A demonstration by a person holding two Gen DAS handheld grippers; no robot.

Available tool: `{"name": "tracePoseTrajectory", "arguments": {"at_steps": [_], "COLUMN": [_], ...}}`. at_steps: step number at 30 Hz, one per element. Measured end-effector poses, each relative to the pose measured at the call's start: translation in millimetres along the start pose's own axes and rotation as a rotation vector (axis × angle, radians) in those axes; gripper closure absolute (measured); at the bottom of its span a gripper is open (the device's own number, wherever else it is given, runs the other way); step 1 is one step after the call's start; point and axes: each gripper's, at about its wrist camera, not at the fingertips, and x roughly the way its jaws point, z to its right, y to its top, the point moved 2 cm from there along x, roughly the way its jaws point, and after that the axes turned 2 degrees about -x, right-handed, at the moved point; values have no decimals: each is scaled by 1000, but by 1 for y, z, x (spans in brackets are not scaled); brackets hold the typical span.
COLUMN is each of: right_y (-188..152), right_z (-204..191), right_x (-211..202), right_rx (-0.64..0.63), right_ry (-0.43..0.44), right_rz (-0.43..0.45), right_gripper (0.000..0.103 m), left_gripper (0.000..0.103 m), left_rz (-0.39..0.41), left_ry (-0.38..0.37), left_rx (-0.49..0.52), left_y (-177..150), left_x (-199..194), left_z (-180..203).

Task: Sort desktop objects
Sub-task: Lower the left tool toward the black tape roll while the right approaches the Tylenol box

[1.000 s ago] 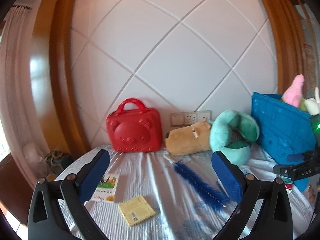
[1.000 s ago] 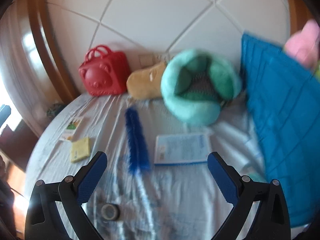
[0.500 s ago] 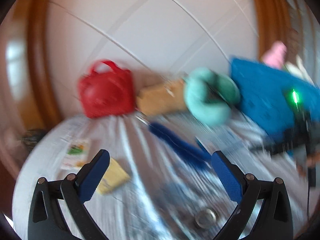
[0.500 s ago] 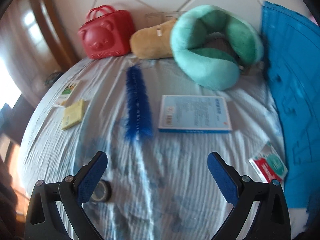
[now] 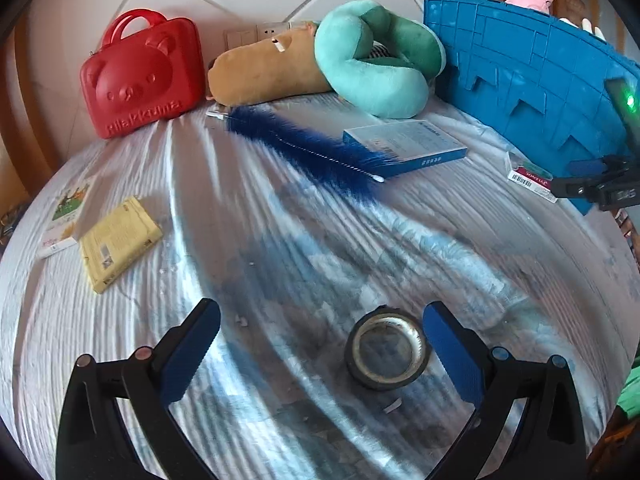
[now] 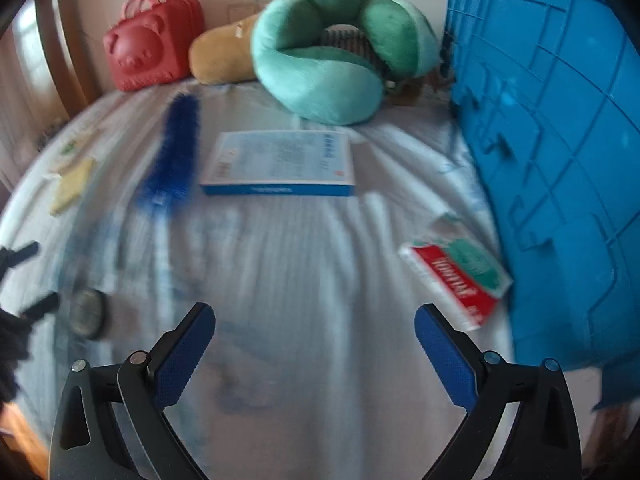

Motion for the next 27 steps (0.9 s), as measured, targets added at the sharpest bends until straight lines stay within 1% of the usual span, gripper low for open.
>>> {"name": "tracePoseTrajectory", "arguments": {"at_steps": [2,4,5,7,11,13,14,16,18,20,21,22,24,25,26,27], "right_y": [-1,2,4,10,21,27,29,30,27,25,26,27,31,34,37,40], "right_z": [13,27,34,45,47,47,50,59,57,54,50,43,27,21,17,17], "right_x": [11,26,34,49,74,83,89,100,101,98,94,89,82,78,75,76], "right_rx": [-43,-68,-69,-70,-150,-198,-195,-162,-177,-174,-167,-187,-261,-296,-320,-318], "right_ry": [-34,-72,-81,-69,-112,-115,-96,-138,-122,-79,-51,-38,-77,-91,-111,-117], "right_rz": [-5,-27,-38,-73,-143,-174,-205,-250,-247,-266,-262,-243,-202,-168,-133,-115], "right_gripper": [2,2,2,3,3,3,0,0,0,1,1,1,1,1,1,1], "left_gripper": [0,0,0,0,0,0,0,0,0,0,0,0,0,0,0,0], "left_rz": [-8,-14,-14,-11,-1,-3,-5,-6,-1,14,24,32,37,39,40,40], "left_ry": [13,11,13,16,15,10,8,5,-2,-4,0,6,6,9,13,15], "left_rx": [7,6,9,16,32,29,26,18,12,22,29,32,25,24,23,24], "left_y": [-1,-2,-1,0,6,8,9,10,12,16,18,19,24,25,26,27], "left_x": [2,4,4,4,3,4,5,5,3,0,-1,-2,-4,-5,-6,-7], "left_z": [6,12,13,19,28,30,31,32,33,35,37,37,35,35,33,33]}}
